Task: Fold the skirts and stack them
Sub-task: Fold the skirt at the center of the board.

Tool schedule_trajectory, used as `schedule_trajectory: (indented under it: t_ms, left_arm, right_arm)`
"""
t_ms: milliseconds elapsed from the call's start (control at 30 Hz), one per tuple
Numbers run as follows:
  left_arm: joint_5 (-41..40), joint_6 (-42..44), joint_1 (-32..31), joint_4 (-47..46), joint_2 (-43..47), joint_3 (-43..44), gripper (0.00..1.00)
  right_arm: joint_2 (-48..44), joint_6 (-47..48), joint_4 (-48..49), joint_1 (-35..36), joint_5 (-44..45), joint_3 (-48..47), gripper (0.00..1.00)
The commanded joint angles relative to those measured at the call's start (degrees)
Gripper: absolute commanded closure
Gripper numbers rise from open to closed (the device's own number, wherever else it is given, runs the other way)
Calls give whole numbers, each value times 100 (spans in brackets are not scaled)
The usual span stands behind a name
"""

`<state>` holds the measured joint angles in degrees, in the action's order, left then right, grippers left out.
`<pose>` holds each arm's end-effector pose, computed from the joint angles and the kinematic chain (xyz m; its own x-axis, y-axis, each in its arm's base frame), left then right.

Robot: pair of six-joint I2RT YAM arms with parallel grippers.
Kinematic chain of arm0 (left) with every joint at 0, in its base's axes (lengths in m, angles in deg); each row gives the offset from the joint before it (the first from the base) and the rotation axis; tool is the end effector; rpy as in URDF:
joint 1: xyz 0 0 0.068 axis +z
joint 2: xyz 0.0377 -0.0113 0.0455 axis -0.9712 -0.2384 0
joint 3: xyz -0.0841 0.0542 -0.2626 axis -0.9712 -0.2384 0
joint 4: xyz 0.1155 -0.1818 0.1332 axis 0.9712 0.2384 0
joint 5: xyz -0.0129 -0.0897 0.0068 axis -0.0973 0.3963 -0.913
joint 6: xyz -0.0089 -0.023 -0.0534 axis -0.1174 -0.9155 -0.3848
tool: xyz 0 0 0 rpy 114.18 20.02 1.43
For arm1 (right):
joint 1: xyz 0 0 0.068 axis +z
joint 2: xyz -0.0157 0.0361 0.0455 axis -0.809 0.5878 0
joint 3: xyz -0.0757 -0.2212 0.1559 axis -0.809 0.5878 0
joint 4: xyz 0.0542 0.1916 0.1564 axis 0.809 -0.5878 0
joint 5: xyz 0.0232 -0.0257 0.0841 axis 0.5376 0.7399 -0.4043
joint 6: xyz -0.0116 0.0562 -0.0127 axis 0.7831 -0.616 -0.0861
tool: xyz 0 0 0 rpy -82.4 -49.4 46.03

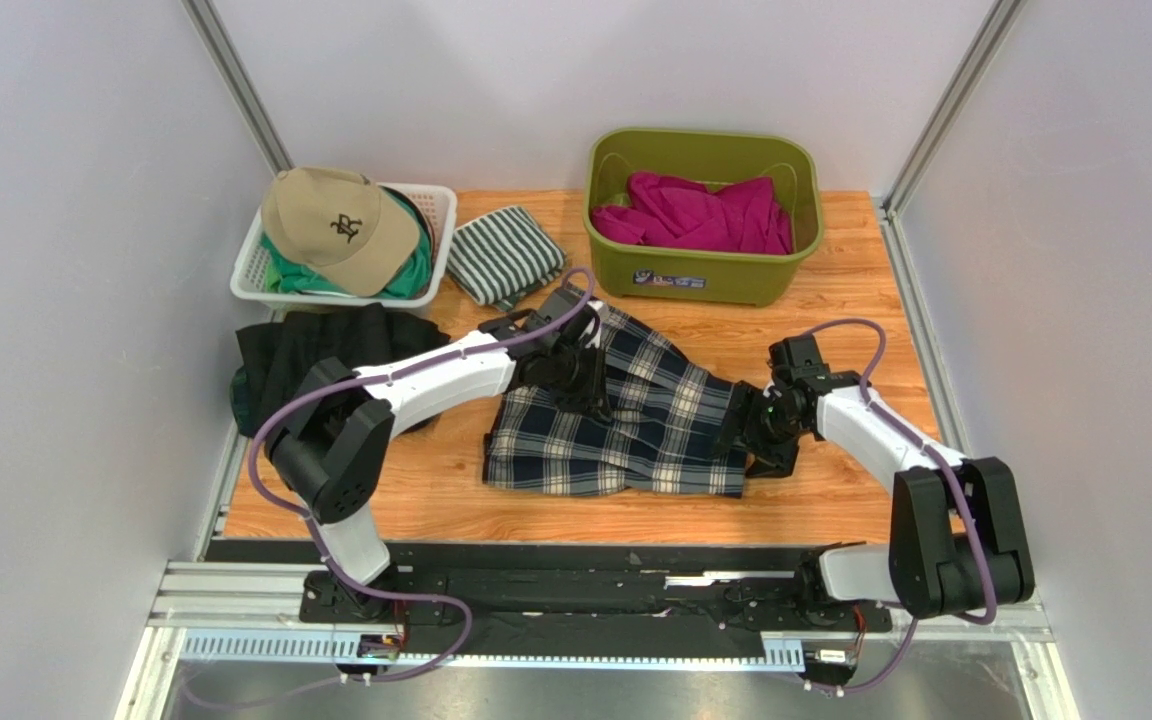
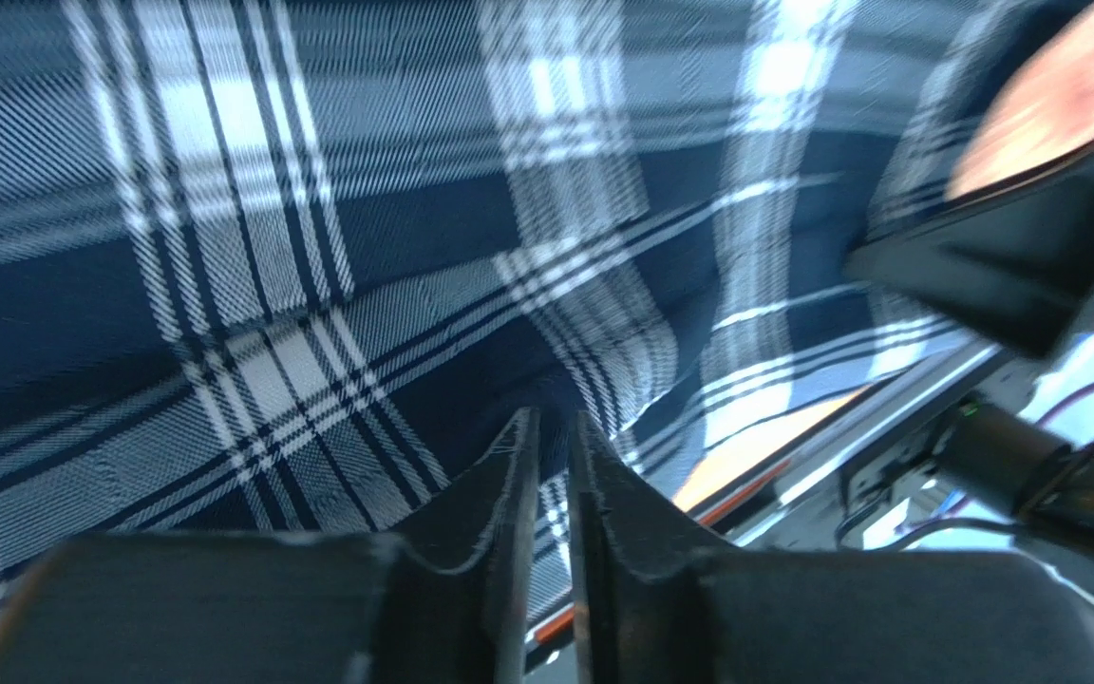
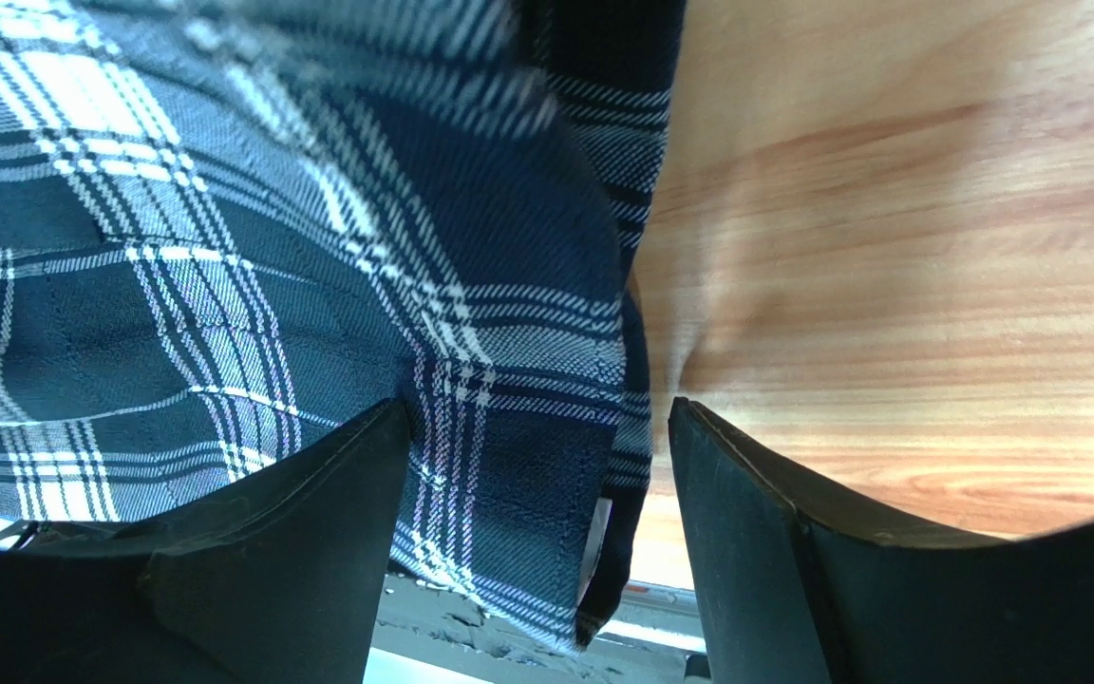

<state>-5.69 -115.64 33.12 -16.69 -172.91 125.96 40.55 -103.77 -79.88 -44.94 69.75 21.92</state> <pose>0.2587 -0.2557 0.2311 -0.9422 0.0448 -0.3321 0.2214 0.8272 -0.5165 0.1999 0.0430 0.1719 -0.9359 0.3428 -0.0812 0.2983 0.8937 0.3350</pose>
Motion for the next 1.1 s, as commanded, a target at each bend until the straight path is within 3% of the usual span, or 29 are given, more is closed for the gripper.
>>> schedule_trajectory:
  t_ms: [0, 200, 500, 567, 600, 667, 1067]
  left_arm:
    - [342, -164, -50, -429, -163, -297, 84]
    - [500, -463, -164, -912, -452, -948, 89]
    - [264, -490, -200, -921, -884, -1018, 93]
    - [193, -481, -200, -877, -840, -1019, 93]
    - [176, -472, -208, -860, -822, -1019, 93]
    - [140, -446, -208, -825, -752, -957, 92]
    - [614, -506, -463, -1236, -743, -307, 90]
  right_arm:
    - [188, -6, 268, -27, 61, 18, 30]
    - [319, -50, 461, -27, 53, 158, 36]
    - [707, -94, 786, -18, -211, 282, 57]
    - [707, -85, 787, -27, -202, 247, 72]
    - [672, -50, 778, -27, -220, 220, 87]
    - [505, 107, 586, -27, -220, 80, 100]
    - [-971, 794, -1382, 52, -18, -1185, 100]
